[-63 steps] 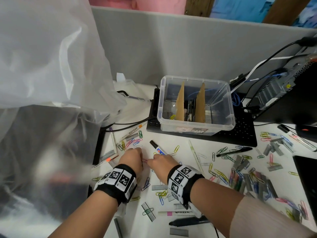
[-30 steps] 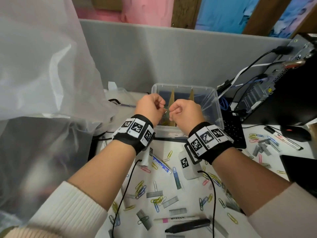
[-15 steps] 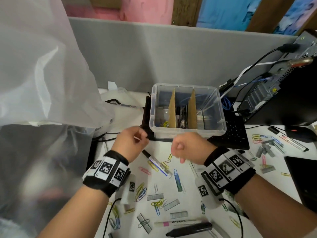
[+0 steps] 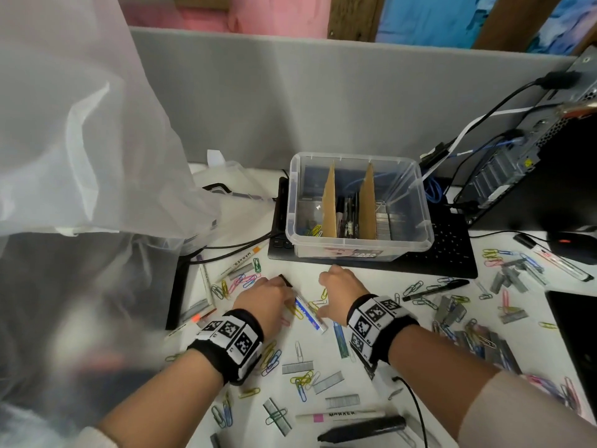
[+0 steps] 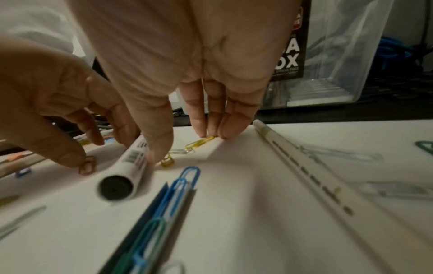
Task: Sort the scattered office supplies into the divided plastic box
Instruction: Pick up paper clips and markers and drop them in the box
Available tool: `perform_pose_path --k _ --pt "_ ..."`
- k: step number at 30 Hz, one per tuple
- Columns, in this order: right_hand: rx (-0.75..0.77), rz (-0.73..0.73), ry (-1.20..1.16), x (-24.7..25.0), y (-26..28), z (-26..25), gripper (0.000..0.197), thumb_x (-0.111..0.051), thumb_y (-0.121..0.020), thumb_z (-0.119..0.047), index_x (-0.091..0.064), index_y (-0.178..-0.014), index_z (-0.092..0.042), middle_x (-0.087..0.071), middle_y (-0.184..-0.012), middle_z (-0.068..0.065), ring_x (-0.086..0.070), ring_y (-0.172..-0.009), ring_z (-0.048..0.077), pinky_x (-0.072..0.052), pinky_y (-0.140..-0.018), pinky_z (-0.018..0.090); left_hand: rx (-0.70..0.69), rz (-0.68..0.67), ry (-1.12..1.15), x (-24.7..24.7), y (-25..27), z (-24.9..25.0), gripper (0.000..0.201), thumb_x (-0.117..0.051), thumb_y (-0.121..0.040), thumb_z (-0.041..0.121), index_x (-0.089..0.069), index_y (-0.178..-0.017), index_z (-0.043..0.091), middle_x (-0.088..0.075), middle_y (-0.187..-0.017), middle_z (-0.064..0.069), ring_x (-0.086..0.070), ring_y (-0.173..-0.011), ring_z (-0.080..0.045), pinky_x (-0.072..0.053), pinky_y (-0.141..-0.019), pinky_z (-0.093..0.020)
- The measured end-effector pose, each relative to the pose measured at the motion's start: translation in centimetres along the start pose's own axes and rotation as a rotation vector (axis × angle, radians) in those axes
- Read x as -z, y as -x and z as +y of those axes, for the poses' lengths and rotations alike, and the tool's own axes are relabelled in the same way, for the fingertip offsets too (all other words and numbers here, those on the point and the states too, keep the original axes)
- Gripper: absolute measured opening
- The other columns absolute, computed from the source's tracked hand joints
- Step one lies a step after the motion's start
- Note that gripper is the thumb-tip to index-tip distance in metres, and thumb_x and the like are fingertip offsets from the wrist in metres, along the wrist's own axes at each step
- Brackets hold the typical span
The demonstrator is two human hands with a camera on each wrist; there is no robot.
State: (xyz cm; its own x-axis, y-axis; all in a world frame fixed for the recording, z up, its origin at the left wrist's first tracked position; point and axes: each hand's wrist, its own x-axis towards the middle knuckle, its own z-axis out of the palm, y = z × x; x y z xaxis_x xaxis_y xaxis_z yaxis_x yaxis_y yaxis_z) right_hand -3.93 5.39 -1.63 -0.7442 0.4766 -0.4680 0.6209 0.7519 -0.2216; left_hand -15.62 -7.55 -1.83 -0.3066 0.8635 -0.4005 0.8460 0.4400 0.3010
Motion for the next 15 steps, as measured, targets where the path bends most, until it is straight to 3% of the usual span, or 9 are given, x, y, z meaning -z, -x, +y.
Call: perform_pose_path --k 3,6,10,15 --pt "0.06 0.0 0.067 -0.2 0.4 -0.7 0.044 -0.07 -0.082 -0.028 -0.053 -0.118 -0.011 -0.05 -0.12 0.009 -0.048 -0.114 0.029 -0.041 -0.096 0.034 -0.054 -0.038 -0.018 -0.4 -0.5 0.0 0.039 -0.061 -0.083 0.009 -0.058 -0.114 0.032 -0.048 -0.119 0.011 -0.042 -0.112 -0.016 -0.048 -0.087 -0.034" --pt "0.107 0.028 0.114 -0.3 1.0 -1.3 0.024 -0.054 -0.091 -0.011 -0.055 -0.116 -0.008 -0.054 -0.117 0.011 -0.054 -0.11 0.031 -0.042 -0.089 0.034 -0.076 -0.042 -0.049 -0.3 -0.9 0.3 0.034 -0.061 -0.084 0.012 -0.057 -0.114 0.029 -0.048 -0.117 0.009 -0.043 -0.111 -0.017 -0.046 -0.087 -0.033" --pt "0.114 0.014 0.144 -0.2 1.2 -2.0 0.027 -0.043 -0.093 -0.004 -0.057 -0.116 -0.007 -0.058 -0.115 0.014 -0.058 -0.106 0.032 -0.045 -0.086 0.035 -0.061 -0.047 -0.056 0.1 -1.3 0.6 0.02 -0.052 -0.086 0.011 -0.057 -0.102 0.023 -0.056 -0.109 0.003 -0.048 -0.107 -0.02 -0.046 -0.085 -0.033" --pt "0.051 -0.048 0.14 -0.2 1.2 -2.6 0.03 -0.042 -0.089 0.0 -0.057 -0.113 -0.008 -0.062 -0.113 0.015 -0.06 -0.104 0.034 -0.047 -0.084 0.035 0.021 -0.108 -0.034 0.4 -1.3 1.0 0.023 -0.051 -0.082 0.007 -0.058 -0.1 0.02 -0.063 -0.107 -0.002 -0.059 -0.101 -0.024 -0.05 -0.087 -0.035"
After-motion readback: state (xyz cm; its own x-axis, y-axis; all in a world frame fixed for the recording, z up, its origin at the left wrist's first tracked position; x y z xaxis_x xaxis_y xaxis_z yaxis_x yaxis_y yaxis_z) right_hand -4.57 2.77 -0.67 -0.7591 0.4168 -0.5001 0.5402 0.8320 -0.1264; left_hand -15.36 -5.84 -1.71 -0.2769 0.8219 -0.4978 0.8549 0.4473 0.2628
